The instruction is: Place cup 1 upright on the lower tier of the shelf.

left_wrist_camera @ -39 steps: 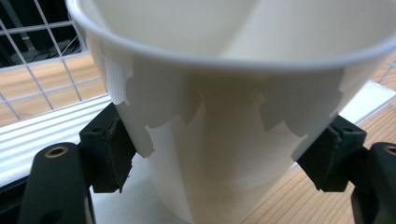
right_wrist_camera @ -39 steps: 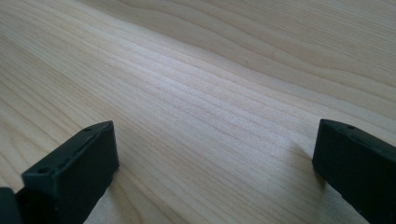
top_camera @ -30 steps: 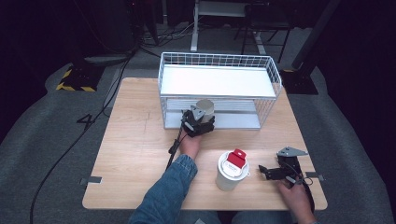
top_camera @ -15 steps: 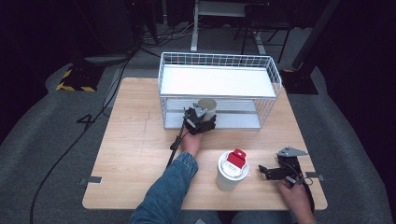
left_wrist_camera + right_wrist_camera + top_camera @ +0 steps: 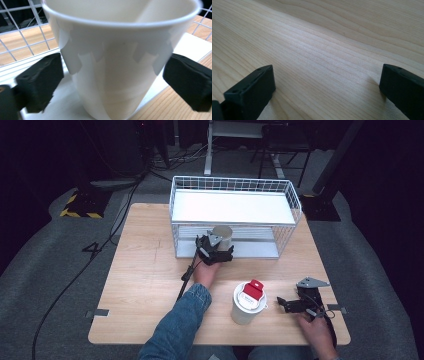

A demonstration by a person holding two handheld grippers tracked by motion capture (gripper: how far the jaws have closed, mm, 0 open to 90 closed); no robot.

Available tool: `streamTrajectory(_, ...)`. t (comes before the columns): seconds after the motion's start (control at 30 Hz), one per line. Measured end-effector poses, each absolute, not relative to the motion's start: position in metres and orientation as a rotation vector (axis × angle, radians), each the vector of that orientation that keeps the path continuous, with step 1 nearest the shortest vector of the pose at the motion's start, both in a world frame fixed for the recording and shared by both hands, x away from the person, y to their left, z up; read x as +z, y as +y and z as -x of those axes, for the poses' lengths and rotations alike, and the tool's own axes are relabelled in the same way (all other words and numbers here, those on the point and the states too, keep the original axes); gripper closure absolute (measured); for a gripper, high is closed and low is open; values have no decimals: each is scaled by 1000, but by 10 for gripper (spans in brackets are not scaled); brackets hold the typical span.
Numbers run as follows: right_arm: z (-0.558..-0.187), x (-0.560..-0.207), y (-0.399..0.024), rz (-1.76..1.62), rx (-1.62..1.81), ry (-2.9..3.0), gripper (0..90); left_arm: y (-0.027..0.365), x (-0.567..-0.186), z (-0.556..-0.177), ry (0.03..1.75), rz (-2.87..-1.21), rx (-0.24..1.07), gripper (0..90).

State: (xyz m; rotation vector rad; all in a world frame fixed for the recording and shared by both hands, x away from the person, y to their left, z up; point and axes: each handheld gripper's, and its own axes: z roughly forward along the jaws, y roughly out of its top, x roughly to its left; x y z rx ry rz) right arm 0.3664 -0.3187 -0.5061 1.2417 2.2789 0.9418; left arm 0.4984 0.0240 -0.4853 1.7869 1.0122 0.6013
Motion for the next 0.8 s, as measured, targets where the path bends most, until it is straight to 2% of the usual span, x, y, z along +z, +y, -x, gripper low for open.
streamTrajectory(0.33, -366, -506, -319, -1243, 943, 2279, 3, 32, -473, -482, 990, -1794, 574, 3)
streamTrajectory(0.8, -367, -506, -319, -1243, 945, 2280, 3, 49, -447, -446, 945, -1775, 551, 27)
